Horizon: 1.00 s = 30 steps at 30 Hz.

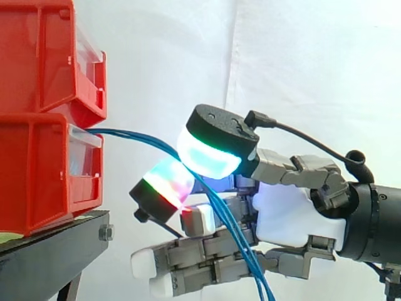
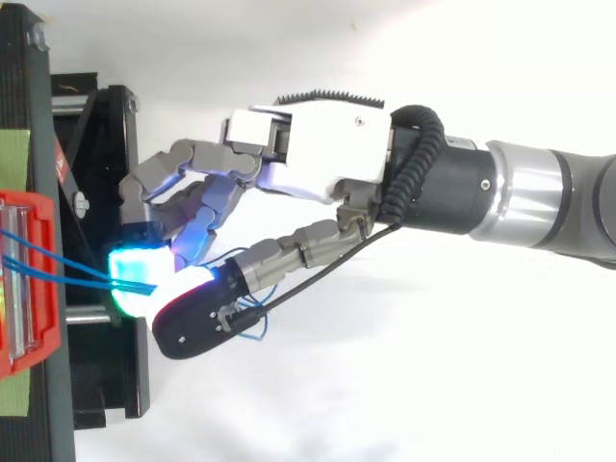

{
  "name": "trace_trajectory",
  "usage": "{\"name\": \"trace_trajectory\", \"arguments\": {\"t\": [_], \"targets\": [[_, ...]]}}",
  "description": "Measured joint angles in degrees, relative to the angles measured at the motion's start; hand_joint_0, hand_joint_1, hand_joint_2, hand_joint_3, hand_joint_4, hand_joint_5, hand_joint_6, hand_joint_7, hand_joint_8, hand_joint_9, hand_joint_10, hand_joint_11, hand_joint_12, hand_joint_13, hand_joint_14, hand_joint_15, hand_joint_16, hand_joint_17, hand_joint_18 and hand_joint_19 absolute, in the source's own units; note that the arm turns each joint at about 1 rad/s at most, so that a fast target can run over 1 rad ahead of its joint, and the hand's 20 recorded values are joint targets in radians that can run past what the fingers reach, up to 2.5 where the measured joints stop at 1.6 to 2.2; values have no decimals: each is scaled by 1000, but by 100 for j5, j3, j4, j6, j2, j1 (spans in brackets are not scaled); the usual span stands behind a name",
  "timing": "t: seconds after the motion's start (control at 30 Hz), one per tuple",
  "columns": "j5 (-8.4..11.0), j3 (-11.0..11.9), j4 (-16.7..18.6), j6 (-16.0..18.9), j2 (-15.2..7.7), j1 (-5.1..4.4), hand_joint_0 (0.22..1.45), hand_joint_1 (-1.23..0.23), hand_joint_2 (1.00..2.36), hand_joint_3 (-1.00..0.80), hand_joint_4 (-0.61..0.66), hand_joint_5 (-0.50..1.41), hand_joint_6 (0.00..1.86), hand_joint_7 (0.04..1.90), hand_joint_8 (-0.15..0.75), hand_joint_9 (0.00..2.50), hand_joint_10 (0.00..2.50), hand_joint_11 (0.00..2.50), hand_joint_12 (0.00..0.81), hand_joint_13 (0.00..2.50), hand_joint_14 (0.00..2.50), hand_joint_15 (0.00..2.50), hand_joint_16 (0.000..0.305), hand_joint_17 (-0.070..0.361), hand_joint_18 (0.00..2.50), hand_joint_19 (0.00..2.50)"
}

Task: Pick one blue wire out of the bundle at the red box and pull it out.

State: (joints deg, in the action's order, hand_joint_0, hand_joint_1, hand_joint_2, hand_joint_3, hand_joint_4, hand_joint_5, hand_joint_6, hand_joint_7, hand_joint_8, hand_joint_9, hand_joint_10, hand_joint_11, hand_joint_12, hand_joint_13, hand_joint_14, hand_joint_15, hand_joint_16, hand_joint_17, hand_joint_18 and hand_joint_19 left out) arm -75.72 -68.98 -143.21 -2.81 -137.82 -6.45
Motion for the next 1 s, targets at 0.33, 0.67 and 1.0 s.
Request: {"name": "trace_trajectory", "arguments": {"t": [0.33,0.67,1.0], "targets": [[-18,-1,-201,-4,87,28,600,-769,1013,-138,165,-135,862,1139,269,1143,18,808,378,732,17,415,60,134,528,337],[-103,1,-402,-51,195,47,662,-902,1016,-210,170,-172,888,1090,270,998,22,849,359,653,18,419,55,123,452,313],[-126,1,-427,-67,255,78,739,-959,1001,-480,198,-185,875,1025,253,924,22,808,352,618,16,386,54,122,450,277]]}}
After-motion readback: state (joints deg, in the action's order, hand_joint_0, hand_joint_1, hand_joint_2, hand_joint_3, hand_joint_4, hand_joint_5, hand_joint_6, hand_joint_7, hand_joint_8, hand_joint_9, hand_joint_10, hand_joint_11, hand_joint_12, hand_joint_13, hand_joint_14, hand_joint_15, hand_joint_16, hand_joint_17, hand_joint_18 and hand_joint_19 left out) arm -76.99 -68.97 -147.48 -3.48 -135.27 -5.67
